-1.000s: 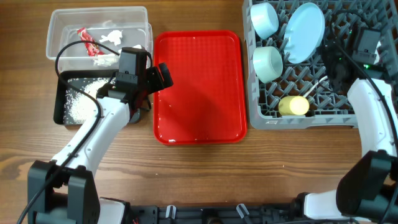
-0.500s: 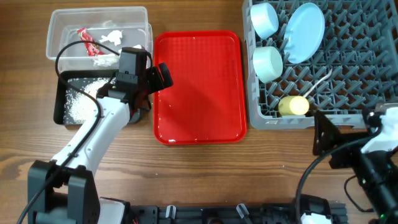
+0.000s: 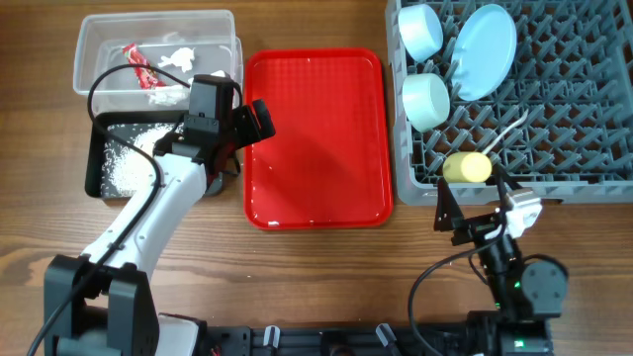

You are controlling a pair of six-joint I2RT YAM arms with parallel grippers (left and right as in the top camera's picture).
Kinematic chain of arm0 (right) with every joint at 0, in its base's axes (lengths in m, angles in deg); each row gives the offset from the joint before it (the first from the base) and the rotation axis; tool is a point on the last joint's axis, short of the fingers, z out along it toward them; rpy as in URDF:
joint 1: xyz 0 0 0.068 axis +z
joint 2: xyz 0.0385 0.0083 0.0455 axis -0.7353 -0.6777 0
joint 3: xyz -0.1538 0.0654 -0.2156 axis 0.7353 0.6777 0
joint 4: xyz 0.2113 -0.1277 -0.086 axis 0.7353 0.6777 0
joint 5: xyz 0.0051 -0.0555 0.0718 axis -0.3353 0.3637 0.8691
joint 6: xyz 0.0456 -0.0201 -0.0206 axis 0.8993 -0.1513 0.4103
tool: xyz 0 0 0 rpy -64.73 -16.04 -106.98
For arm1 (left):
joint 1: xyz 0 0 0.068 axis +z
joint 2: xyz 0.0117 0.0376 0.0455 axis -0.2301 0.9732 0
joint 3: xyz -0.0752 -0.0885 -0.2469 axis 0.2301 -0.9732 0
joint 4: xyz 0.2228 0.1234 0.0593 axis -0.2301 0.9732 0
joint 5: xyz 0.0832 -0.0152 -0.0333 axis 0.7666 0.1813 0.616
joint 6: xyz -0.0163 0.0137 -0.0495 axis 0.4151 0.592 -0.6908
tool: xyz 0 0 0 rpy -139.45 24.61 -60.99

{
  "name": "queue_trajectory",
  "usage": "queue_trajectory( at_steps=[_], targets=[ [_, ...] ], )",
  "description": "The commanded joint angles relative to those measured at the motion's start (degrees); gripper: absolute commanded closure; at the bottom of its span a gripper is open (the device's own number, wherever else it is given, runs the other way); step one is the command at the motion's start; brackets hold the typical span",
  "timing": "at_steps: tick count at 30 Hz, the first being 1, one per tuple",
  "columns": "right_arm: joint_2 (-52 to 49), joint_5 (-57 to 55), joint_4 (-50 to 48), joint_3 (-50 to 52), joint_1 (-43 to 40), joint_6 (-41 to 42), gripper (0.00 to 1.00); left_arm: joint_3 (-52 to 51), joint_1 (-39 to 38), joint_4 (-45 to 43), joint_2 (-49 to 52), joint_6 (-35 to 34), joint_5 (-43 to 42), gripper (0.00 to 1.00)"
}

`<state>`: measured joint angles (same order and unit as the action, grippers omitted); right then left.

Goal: Sort waste into correct bins and load items into the dishwasher rack

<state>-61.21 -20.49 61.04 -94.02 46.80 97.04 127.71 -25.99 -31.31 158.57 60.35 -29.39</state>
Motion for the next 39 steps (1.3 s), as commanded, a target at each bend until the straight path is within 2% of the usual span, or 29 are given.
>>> queue_trajectory(
  at_steps=[1, 4, 19, 22, 26, 28, 32, 36, 39],
  targets=[
    [4.5, -5.6, -1.88, 5.29, 0.48, 2.12, 0.0, -0.11, 0.11, -0.13, -0.17, -0.31, 0.76, 0.0],
    [6.34, -9.27, 2.21, 5.29, 0.59, 1.97, 0.0, -0.11, 0.11, -0.13, -0.17, -0.33, 0.76, 0.0],
    [5.53, -9.2, 2.08, 5.27, 0.59, 2.12, 0.0, -0.11, 0.13, 0.24, -0.28, 0.35, 0.81, 0.0],
    [5.53, -9.2, 2.08, 5.27, 0.59, 2.12, 0.0, -1.29, 0.44, -0.61, -4.44, 0.44, 4.52, 0.0],
    [5.53, -9.18, 2.08, 5.27, 0.59, 2.12, 0.0, -17.77, 1.09, -23.74, -21.86, 9.6, 3.28, 0.0],
    [5.53, -9.2, 2.08, 5.27, 0.59, 2.08, 0.0, -26.6, 3.48, -27.82, -32.22, 12.85, -0.33, 0.0],
    [5.53, -9.18, 2.08, 5.27, 0.59, 2.1, 0.0, -44.54, 12.7, -28.74, -56.26, 12.83, -7.93, 0.0],
    [5.53, -9.18, 2.08, 5.27, 0.59, 2.1, 0.0, -54.53, 14.84, -28.63, -74.01, 13.16, -7.78, 0.0],
    [5.53, -9.18, 2.1, 5.27, 0.59, 2.14, 0.0, -57.96, 14.84, -26.18, -82.01, 13.7, -7.8, 0.0]
  ],
)
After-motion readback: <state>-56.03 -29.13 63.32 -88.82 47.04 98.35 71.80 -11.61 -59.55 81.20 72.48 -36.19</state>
